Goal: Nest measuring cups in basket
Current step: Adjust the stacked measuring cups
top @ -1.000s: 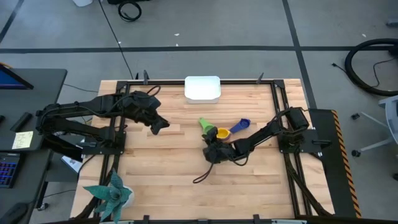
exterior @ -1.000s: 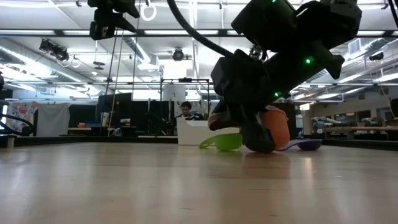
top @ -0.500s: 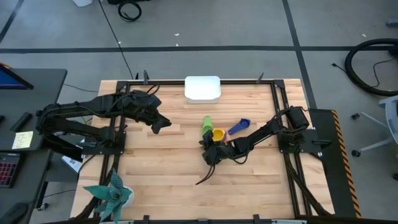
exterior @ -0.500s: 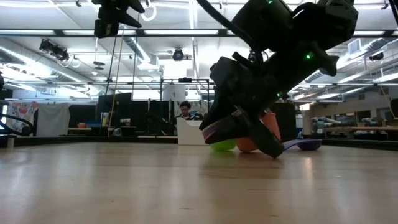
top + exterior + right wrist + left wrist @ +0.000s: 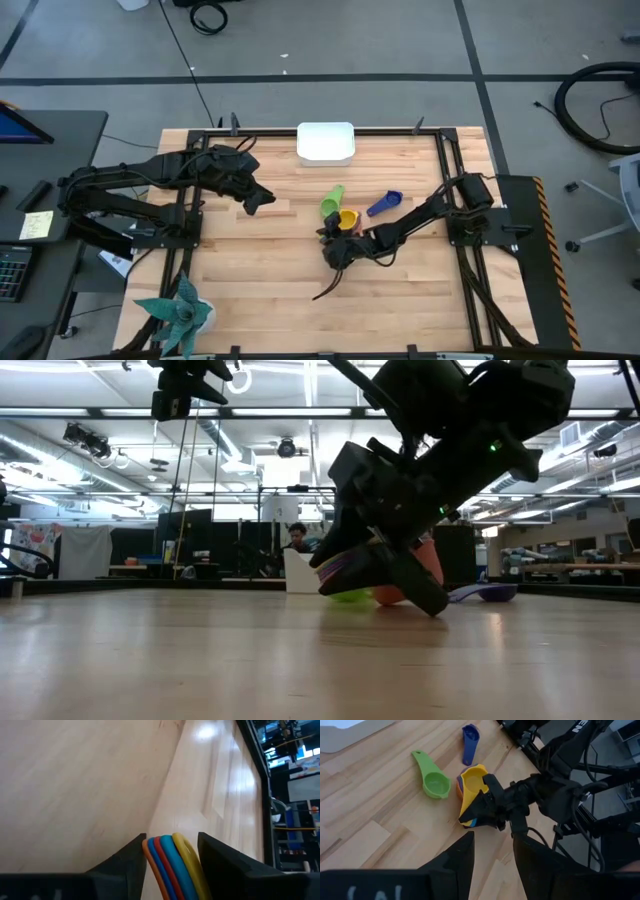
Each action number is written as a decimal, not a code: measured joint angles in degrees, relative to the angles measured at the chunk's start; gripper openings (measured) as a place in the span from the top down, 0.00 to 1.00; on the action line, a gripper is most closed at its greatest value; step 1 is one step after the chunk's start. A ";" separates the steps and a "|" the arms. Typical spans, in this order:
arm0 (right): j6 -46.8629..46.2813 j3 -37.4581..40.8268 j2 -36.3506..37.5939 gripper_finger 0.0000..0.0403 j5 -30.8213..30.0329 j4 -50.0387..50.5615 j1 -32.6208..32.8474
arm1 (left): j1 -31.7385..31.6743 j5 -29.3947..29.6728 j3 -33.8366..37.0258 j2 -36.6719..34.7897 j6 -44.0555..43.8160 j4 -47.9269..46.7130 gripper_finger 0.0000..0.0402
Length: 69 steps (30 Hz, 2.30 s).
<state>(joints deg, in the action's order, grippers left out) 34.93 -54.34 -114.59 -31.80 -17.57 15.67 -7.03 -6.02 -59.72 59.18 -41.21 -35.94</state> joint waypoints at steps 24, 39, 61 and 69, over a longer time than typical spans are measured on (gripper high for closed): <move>-1.53 -1.65 5.20 0.57 -5.16 12.72 3.24 | 0.00 -0.02 0.00 0.00 -0.11 1.82 0.65; -4.79 -1.76 9.95 0.57 -6.06 19.31 6.55 | 0.00 0.00 0.00 0.00 -0.15 4.60 0.65; -13.98 -1.87 10.01 0.57 10.86 22.66 6.70 | 0.00 0.00 0.00 0.00 -2.03 4.63 0.65; -14.40 -1.87 9.94 0.57 10.24 22.78 6.09 | 0.00 0.00 0.00 0.00 -2.08 4.66 0.65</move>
<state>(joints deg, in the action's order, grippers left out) 20.53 -56.21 -104.64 -21.55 5.21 21.77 -7.03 -6.02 -59.72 59.18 -43.29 -31.29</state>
